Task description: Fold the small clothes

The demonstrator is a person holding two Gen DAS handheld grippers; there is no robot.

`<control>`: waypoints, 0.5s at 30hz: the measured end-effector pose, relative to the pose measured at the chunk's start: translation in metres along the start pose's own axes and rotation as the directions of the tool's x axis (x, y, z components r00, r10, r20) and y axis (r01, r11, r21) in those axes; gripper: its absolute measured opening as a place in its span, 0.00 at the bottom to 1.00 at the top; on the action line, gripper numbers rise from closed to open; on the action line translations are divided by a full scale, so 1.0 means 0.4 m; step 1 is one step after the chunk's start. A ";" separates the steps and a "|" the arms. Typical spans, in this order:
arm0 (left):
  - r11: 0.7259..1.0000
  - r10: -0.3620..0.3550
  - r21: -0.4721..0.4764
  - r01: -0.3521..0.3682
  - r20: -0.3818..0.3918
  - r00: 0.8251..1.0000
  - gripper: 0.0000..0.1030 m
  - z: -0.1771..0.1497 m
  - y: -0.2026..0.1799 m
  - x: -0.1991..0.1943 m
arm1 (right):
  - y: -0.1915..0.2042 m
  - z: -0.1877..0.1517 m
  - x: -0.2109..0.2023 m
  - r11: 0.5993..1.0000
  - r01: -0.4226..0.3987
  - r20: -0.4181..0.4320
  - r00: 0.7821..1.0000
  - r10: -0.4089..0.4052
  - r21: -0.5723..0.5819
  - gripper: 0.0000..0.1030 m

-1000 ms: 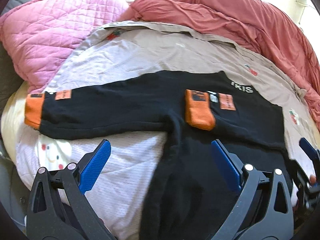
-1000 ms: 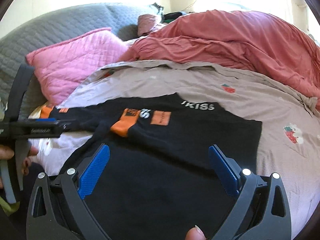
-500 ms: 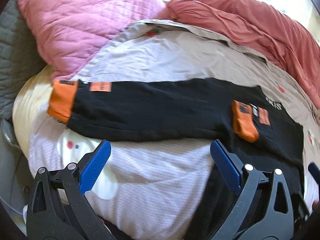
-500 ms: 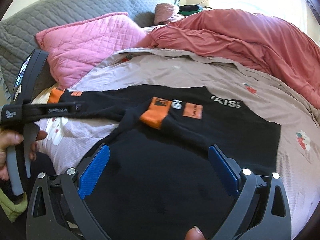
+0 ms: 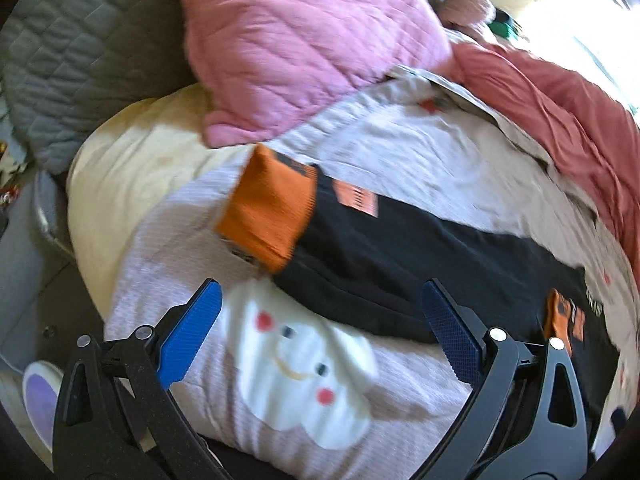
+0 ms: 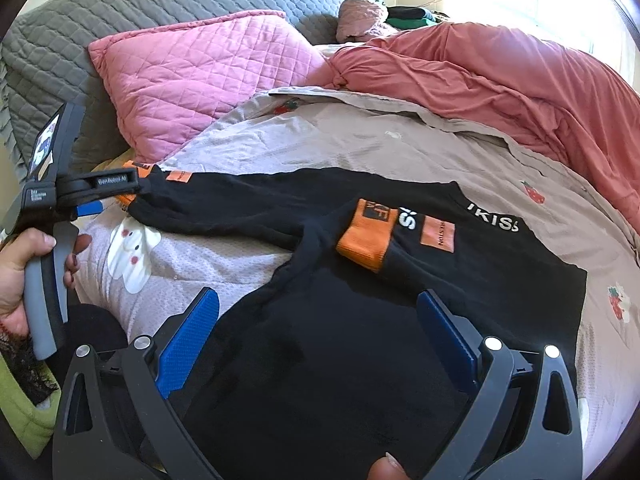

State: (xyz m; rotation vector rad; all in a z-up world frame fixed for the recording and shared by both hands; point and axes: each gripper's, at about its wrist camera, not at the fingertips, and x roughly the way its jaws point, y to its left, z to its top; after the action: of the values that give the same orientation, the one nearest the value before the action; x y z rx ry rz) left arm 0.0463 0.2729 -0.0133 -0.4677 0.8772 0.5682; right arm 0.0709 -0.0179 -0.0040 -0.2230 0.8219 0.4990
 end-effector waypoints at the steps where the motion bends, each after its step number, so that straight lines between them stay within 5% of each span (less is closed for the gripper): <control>1: 1.000 0.006 -0.012 -0.006 0.001 1.000 0.91 0.004 0.013 0.004 | 0.007 -0.001 0.002 1.000 0.000 -0.002 1.000 0.000 -0.002 0.96; 7: 0.993 -0.006 -0.117 0.003 -0.024 1.000 0.89 0.024 0.083 0.051 | 0.046 -0.033 -0.009 0.999 -0.030 0.007 1.000 0.030 -0.017 0.95; 10: 0.984 -0.016 -0.176 0.012 -0.016 1.000 0.76 0.029 0.111 0.079 | 0.063 -0.059 -0.001 0.998 -0.030 -0.022 0.999 0.029 -0.049 0.96; 13: 0.976 -0.039 -0.215 0.038 0.003 0.999 0.45 0.034 0.127 0.100 | 0.059 -0.083 0.002 0.998 -0.020 -0.039 0.999 0.018 -0.061 0.96; 15: 0.974 -0.061 -0.218 0.062 0.011 0.998 0.05 0.035 0.126 0.108 | 0.045 -0.094 0.004 0.999 -0.009 -0.048 0.999 0.006 -0.050 0.95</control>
State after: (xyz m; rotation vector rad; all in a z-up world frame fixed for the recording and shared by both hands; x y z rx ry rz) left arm 0.0444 0.3309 -0.0482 -0.6904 0.7970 0.6109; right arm 0.0384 -0.0162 -0.0302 -0.2789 0.8580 0.5232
